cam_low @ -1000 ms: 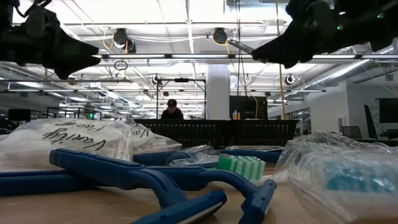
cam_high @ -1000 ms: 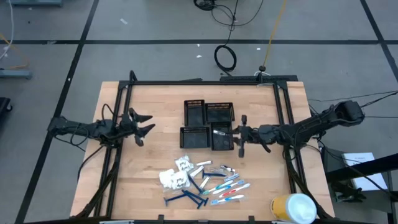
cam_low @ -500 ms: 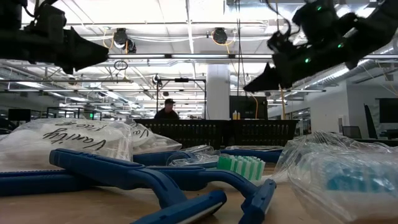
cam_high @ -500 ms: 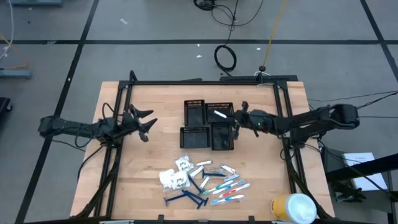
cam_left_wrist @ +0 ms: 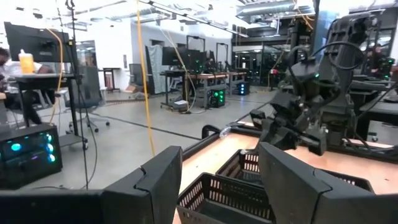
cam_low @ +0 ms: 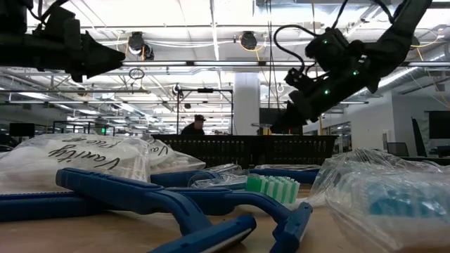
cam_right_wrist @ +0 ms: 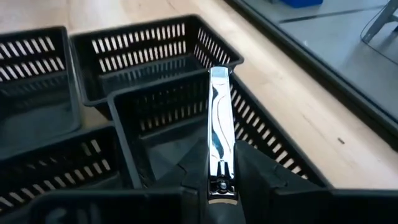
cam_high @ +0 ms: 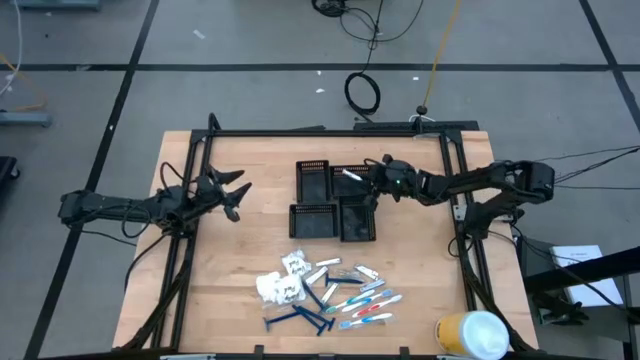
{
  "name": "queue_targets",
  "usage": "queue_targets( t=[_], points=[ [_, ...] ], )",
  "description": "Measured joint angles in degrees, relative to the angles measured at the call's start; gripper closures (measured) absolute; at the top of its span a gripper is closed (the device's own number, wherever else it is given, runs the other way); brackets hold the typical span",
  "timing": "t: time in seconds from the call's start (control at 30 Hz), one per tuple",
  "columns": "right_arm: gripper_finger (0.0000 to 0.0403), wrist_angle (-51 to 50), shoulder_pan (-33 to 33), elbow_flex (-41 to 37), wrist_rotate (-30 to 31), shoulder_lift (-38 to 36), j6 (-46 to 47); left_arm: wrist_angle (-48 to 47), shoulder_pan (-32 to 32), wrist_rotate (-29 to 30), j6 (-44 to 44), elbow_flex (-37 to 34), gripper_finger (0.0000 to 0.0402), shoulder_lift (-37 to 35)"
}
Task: Pick & Place Travel size toiletries
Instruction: Put the silver nail cutter into the top right black bin
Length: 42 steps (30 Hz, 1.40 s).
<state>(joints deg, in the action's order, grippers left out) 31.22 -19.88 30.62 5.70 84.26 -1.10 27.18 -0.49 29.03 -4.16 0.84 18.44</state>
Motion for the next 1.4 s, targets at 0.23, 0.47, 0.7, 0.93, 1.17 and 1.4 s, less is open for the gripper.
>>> queue_targets(
  t=[0.23,0.47,0.7,0.93,1.17,1.4],
  points=[
    [0.0316,0.3,0.1,0.0,0.1,0.7,0.6,0.0,0.0,-0.8,0.1,0.0,0.0192,0.0],
    [0.0282,0.1,0.1,0.0,0.1,0.6,2.4,-0.1,0.0,-0.8,1.9,0.0,0.0192,0.0],
    [0.024,-1.6,3.0,0.0,0.2,-6.0,-0.8,-5.5,-1.4,-0.9,5.6,0.9,0.0192,-0.1],
    [0.023,-8.8,13.2,0.1,2.0,-18.9,1.1,-23.6,-5.3,-0.9,11.7,6.6,0.0192,-0.1],
    [0.023,-27.2,33.8,8.6,16.8,-18.7,7.3,-41.7,-7.7,-0.3,16.5,13.7,0.0192,-0.1],
    [0.023,-38.7,45.4,15.6,18.3,-7.9,20.4,-37.7,-8.6,4.6,17.0,8.9,0.0192,-0.1]
  ],
)
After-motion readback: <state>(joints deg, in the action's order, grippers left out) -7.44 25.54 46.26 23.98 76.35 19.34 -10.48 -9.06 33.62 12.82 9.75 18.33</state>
